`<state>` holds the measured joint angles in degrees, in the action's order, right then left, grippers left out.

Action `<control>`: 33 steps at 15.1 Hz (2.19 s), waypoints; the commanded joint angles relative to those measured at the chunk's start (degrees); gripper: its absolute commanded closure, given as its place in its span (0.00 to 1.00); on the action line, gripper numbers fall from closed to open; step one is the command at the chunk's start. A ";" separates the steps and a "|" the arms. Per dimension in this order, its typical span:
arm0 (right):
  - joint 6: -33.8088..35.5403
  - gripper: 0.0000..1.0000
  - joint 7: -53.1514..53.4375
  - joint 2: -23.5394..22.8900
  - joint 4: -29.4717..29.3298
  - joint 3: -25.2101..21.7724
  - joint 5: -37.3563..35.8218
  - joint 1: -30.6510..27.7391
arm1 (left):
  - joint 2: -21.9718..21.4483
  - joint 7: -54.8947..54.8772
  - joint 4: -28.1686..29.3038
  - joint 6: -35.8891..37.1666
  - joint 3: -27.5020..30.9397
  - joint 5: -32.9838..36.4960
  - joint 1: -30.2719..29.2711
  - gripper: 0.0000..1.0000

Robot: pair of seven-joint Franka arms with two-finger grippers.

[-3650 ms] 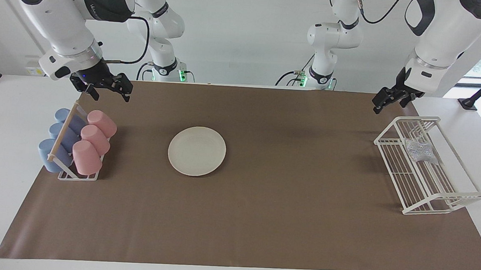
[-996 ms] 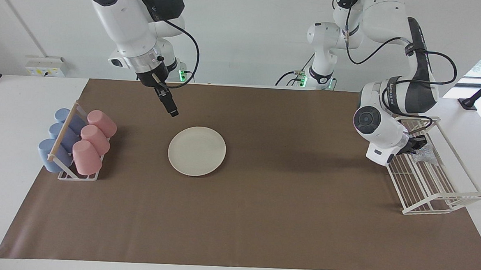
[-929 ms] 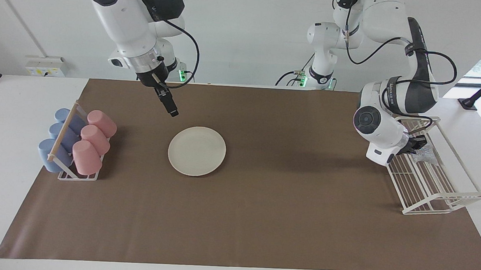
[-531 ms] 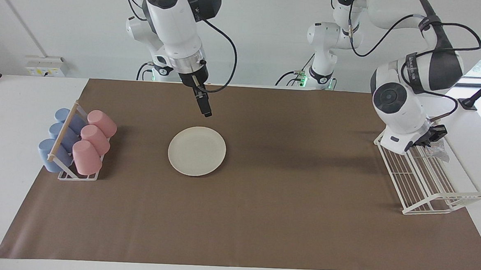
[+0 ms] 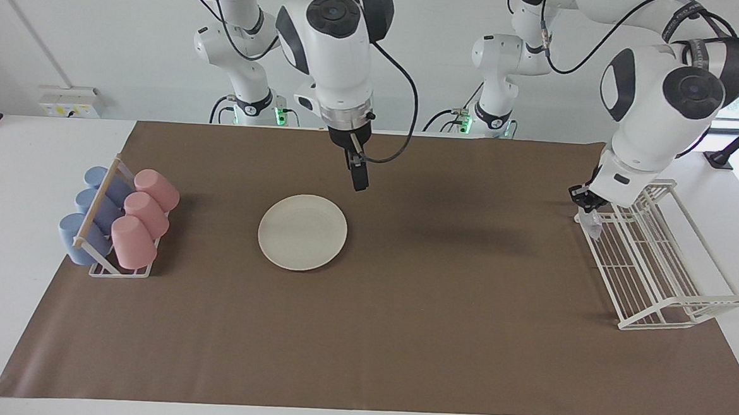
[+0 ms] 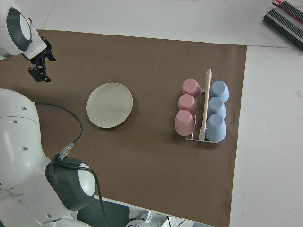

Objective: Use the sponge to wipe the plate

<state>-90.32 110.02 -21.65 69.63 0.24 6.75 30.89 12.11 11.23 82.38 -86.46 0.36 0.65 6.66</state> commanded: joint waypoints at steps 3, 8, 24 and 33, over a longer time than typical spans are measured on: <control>3.04 0.00 3.97 -6.46 -9.67 -0.67 -2.70 3.90 | -1.56 4.76 0.41 -0.19 -0.09 -18.81 -4.28 1.00; 2.60 0.00 7.23 -9.55 -13.29 -0.67 -3.33 5.50 | -6.55 5.47 11.37 -7.29 -0.09 -35.50 -5.43 1.00; -2.49 0.00 7.05 -8.41 -10.84 -0.06 -2.89 6.20 | -15.80 -38.54 45.76 -16.63 -0.62 -82.10 -0.52 1.00; -4.76 0.00 6.97 -6.39 -6.37 0.12 -2.27 6.20 | -14.92 -46.83 46.82 -13.65 -0.71 -88.96 1.34 1.00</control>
<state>-91.83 116.36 -30.08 58.89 0.12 4.16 37.08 -1.48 -34.02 127.77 -100.96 -0.93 -85.35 7.26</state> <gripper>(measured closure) 0.000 0.947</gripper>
